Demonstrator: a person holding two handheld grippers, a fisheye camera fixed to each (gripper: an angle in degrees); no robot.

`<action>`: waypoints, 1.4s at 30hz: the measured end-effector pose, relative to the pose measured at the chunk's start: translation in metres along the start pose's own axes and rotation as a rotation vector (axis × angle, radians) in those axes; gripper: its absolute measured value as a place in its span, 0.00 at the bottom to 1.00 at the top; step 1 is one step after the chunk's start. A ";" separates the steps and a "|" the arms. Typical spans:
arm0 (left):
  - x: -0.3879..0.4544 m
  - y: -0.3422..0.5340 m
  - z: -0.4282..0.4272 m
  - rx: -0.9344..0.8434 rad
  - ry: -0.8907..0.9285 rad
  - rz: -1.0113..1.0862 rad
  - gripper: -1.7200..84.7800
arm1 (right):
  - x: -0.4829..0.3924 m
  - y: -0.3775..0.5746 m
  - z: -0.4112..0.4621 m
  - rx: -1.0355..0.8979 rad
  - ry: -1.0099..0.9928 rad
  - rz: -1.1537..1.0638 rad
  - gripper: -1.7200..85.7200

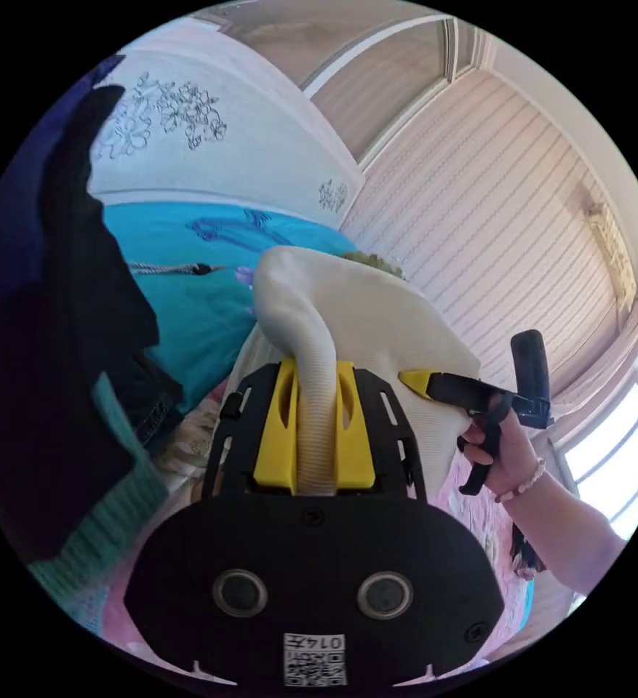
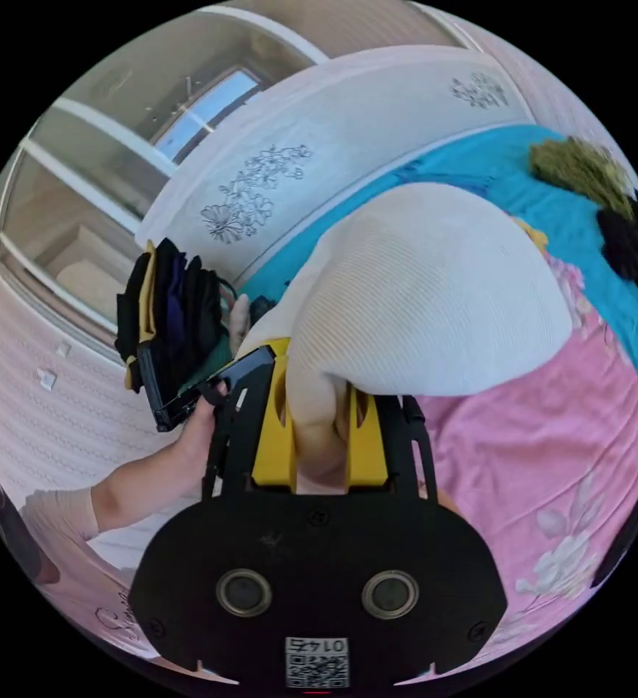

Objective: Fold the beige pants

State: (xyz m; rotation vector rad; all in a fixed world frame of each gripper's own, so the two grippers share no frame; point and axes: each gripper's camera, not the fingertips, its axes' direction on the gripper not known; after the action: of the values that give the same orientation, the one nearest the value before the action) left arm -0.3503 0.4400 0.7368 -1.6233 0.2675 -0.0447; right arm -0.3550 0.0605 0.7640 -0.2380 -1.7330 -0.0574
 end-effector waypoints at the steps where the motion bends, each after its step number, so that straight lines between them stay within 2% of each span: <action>1: 0.011 -0.004 -0.028 0.118 -0.006 -0.011 0.11 | -0.029 -0.023 -0.015 0.013 0.007 -0.093 0.15; 3: 0.032 -0.017 -0.070 0.277 -0.017 0.031 0.11 | -0.057 -0.053 -0.048 0.066 -0.066 -0.194 0.15; 5: 0.055 -0.045 -0.112 0.405 0.042 0.126 0.11 | -0.036 -0.083 -0.092 0.194 -0.349 -0.155 0.15; 6: 0.058 -0.054 -0.118 0.413 0.078 0.139 0.11 | -0.022 -0.088 -0.099 0.224 -0.436 -0.120 0.15; 8: 0.072 -0.089 -0.122 0.342 0.152 0.212 0.12 | 0.049 -0.092 -0.097 0.308 -0.722 0.067 0.16; 10: 0.080 -0.107 -0.096 0.189 0.146 0.227 0.12 | 0.094 -0.079 -0.077 0.343 -0.785 0.199 0.17; 12: 0.078 -0.107 -0.056 0.055 0.060 0.213 0.12 | 0.133 -0.059 -0.049 0.343 -0.749 0.373 0.17; 14: 0.054 -0.087 0.009 -0.178 -0.064 0.166 0.12 | 0.163 -0.033 -0.020 0.268 -0.518 0.586 0.17; 16: 0.040 -0.071 0.042 -0.353 -0.211 0.197 0.13 | 0.162 -0.034 -0.015 0.223 -0.407 0.553 0.17; 18: 0.038 -0.064 0.030 -0.257 -0.171 0.225 0.13 | 0.153 -0.050 -0.018 0.211 -0.380 0.546 0.17; 20: 0.056 -0.064 0.021 -0.241 -0.236 0.286 0.13 | 0.137 -0.077 -0.027 0.179 -0.318 0.532 0.17; 24: 0.089 -0.077 -0.018 -0.188 -0.236 0.271 0.13 | 0.115 -0.093 -0.047 0.228 -0.383 0.531 0.17; 27: 0.125 -0.081 -0.084 -0.021 -0.202 0.345 0.11 | 0.070 -0.099 -0.107 0.292 -0.317 0.403 0.17; 29: 0.164 -0.061 -0.146 0.165 -0.186 0.521 0.10 | 0.009 -0.082 -0.170 0.329 -0.213 0.210 0.14; 30: 0.175 -0.053 -0.160 0.193 -0.186 0.566 0.10 | -0.009 -0.074 -0.187 0.338 -0.187 0.163 0.14; 33: 0.214 0.004 -0.225 0.308 -0.117 0.709 0.07 | -0.116 -0.006 -0.267 0.364 0.004 -0.029 0.09; 35: 0.243 0.058 -0.264 0.376 -0.027 0.790 0.03 | -0.214 0.071 -0.323 0.403 0.330 -0.086 0.04; 36: 0.251 0.070 -0.270 0.373 0.004 0.809 0.02 | -0.237 0.091 -0.335 0.419 0.407 -0.089 0.03; 38: 0.284 0.106 -0.289 0.290 0.200 0.795 0.01 | -0.305 0.161 -0.382 0.442 0.629 0.026 0.02; 41: 0.337 0.143 -0.294 0.124 0.420 0.760 0.01 | -0.372 0.235 -0.442 0.454 0.826 0.217 0.02; 42: 0.350 0.151 -0.295 0.108 0.443 0.774 0.01 | -0.387 0.249 -0.454 0.476 0.885 0.242 0.02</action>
State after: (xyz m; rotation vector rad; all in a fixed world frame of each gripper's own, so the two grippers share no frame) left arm -0.0889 0.0746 0.5633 -1.2975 1.1955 0.1720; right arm 0.1934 0.1770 0.4419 -0.0460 -0.7921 0.3737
